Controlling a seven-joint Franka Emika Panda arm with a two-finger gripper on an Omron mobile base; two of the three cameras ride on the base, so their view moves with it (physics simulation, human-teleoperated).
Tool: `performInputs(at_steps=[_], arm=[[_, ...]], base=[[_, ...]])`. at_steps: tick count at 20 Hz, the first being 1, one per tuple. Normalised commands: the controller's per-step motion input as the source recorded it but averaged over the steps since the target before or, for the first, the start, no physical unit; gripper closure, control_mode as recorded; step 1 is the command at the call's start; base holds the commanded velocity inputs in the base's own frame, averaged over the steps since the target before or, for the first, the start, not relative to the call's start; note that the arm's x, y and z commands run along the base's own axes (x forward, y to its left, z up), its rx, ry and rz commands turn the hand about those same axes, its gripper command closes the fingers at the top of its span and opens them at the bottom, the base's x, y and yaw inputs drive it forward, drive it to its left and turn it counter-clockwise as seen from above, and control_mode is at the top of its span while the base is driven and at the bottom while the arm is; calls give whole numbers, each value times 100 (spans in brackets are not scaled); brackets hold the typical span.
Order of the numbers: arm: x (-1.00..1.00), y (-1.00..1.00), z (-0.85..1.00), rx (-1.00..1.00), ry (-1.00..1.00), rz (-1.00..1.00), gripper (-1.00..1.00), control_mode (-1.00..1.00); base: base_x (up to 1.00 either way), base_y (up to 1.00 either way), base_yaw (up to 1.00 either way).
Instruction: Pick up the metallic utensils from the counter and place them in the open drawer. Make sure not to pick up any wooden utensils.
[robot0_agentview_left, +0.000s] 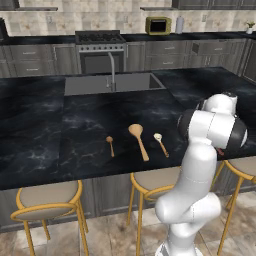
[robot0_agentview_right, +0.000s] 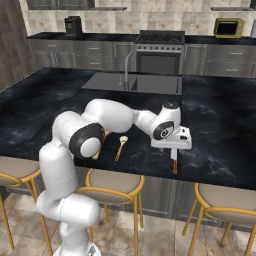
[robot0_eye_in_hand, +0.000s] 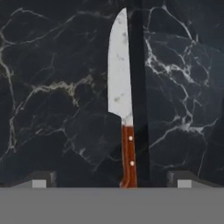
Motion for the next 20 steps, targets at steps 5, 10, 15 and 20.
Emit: performInputs(at_steps=[5,10,15,20], arm=[[11,-38,-30,0,0,-5,-100,-100],[18,-10,-46,0,0,-2,-100,-100],[9,0,-38,0,0,0,-100,-100],[0,-2,-41,0,0,0,-100,-100]], base=[[0,0,0],[0,0,0],[0,0,0],[0,0,0]])
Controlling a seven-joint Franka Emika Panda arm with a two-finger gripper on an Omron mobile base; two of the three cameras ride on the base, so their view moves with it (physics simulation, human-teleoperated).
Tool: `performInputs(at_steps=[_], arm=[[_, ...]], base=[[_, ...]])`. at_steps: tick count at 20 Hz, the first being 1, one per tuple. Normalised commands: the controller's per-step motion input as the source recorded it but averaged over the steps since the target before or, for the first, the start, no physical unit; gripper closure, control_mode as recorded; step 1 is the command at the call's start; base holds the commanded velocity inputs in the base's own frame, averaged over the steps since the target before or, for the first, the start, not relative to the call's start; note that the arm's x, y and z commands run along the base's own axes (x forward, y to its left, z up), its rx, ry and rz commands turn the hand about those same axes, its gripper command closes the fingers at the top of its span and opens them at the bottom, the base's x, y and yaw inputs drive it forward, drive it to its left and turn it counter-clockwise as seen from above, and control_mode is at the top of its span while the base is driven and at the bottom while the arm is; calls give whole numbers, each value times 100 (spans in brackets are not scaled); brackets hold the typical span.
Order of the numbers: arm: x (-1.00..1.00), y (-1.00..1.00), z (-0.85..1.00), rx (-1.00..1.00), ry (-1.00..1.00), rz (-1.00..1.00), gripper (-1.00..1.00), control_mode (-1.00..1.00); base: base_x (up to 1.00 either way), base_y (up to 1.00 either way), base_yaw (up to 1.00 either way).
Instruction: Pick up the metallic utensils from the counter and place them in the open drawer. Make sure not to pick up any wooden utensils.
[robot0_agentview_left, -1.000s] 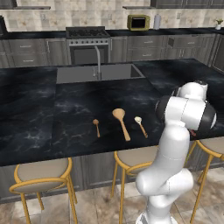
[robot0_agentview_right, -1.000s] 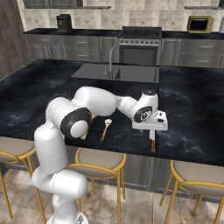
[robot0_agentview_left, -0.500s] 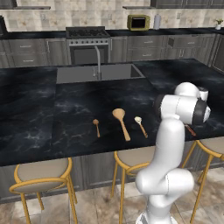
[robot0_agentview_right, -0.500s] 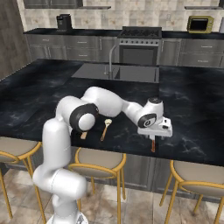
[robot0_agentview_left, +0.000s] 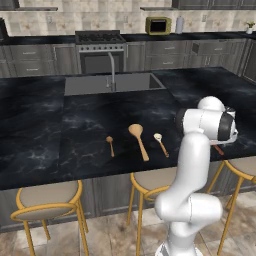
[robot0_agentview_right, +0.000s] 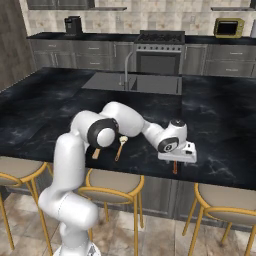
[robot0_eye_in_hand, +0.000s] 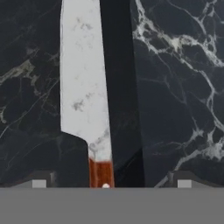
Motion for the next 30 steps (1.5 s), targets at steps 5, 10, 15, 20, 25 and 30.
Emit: performInputs(at_steps=[5,10,15,20,25,30], arm=[[0,-8,-32,0,0,0,-100,-100],[0,0,-16,0,0,0,-100,-100],[0,0,-13,0,0,0,100,-100],[0,0,-5,0,0,0,100,-100],[0,0,0,0,0,0,100,-100],[-10,-1,9,3,-2,0,100,-100]], base=[[0,0,0],[0,0,0],[0,0,0],[0,0,0],[0,0,0],[0,0,0]])
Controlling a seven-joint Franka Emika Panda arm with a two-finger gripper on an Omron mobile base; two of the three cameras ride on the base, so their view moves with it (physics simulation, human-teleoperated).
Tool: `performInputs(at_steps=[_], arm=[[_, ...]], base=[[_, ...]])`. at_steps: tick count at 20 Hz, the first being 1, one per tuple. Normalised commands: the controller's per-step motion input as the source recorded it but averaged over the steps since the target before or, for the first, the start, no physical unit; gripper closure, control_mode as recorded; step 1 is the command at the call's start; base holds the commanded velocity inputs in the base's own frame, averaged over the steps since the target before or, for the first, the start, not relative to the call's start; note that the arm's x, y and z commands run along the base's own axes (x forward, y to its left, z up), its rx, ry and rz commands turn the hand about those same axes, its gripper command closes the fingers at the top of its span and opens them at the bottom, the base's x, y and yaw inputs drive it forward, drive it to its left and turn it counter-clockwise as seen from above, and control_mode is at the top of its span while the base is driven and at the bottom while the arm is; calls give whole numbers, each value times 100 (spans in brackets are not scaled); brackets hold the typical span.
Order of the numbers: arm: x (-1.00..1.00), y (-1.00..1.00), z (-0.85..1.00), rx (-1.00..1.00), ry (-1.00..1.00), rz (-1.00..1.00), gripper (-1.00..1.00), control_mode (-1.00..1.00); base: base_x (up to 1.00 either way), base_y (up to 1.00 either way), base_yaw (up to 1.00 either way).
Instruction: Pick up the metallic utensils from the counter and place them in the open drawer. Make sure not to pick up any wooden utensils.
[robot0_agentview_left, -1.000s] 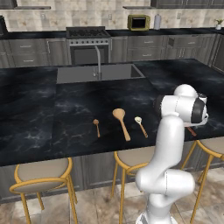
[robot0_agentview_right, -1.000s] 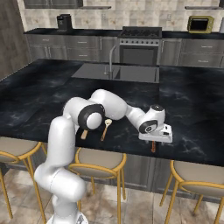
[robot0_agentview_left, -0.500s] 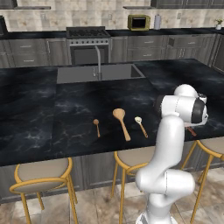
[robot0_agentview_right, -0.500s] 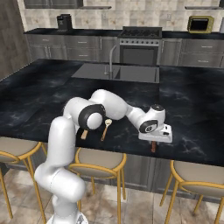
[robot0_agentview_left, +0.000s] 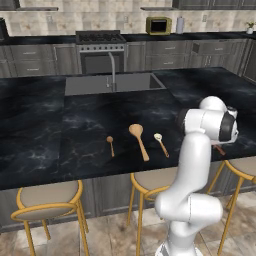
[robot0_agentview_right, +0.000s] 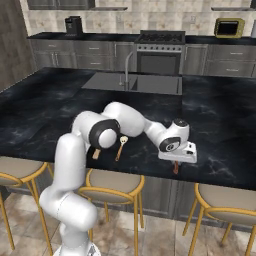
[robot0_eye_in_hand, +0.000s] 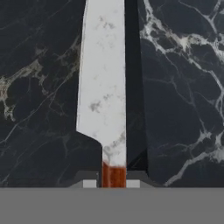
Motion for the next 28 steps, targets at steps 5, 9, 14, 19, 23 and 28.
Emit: performInputs(at_steps=[5,9,14,19,23,28], arm=[[-38,1,83,7,-7,0,100,-100],[-31,6,100,1,-1,0,100,-100],[-34,17,100,0,0,0,100,-100],[-44,23,100,-3,0,0,100,-100],[-57,31,97,-7,1,0,100,-100],[-63,36,74,-7,2,0,100,-100]], base=[[0,0,0],[0,0,0],[0,0,0],[0,0,0],[0,0,0],[0,0,0]])
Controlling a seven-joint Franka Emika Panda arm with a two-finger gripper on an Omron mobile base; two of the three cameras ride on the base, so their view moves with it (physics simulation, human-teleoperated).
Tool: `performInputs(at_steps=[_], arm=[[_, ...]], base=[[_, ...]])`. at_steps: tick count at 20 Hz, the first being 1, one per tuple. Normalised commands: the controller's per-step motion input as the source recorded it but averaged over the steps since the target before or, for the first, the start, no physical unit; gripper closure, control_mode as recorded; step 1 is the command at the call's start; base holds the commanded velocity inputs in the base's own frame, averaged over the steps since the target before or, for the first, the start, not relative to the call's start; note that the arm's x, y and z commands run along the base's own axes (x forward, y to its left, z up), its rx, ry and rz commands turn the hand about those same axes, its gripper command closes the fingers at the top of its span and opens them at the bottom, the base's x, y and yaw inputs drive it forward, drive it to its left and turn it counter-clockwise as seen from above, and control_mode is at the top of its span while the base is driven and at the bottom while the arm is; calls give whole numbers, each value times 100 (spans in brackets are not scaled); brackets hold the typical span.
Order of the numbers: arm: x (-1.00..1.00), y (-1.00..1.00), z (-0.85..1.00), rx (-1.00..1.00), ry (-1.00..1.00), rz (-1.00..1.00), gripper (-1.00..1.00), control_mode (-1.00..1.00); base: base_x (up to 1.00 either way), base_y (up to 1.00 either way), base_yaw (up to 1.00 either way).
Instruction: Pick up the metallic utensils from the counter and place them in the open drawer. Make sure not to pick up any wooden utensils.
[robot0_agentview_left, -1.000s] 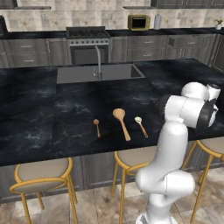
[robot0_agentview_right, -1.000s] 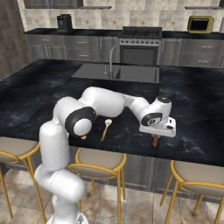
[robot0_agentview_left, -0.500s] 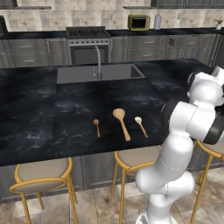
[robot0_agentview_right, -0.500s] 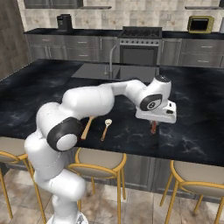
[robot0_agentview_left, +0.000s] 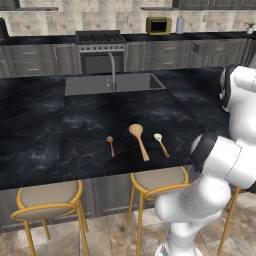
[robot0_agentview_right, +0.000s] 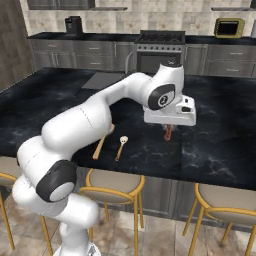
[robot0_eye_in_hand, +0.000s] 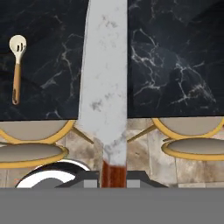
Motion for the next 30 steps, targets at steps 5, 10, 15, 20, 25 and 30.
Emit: performInputs(at_steps=[5,10,15,20,25,30], arm=[[-76,48,47,-7,1,0,100,-100],[-79,58,42,-3,0,0,100,-100],[-55,64,17,-3,0,0,100,-100],[-30,13,1,0,-2,0,100,-100],[0,0,0,0,0,0,100,-100],[-1,-4,0,1,0,0,100,100]], base=[[0,0,0],[0,0,0],[0,0,0],[0,0,0],[0,0,0],[-3,-13,-1]])
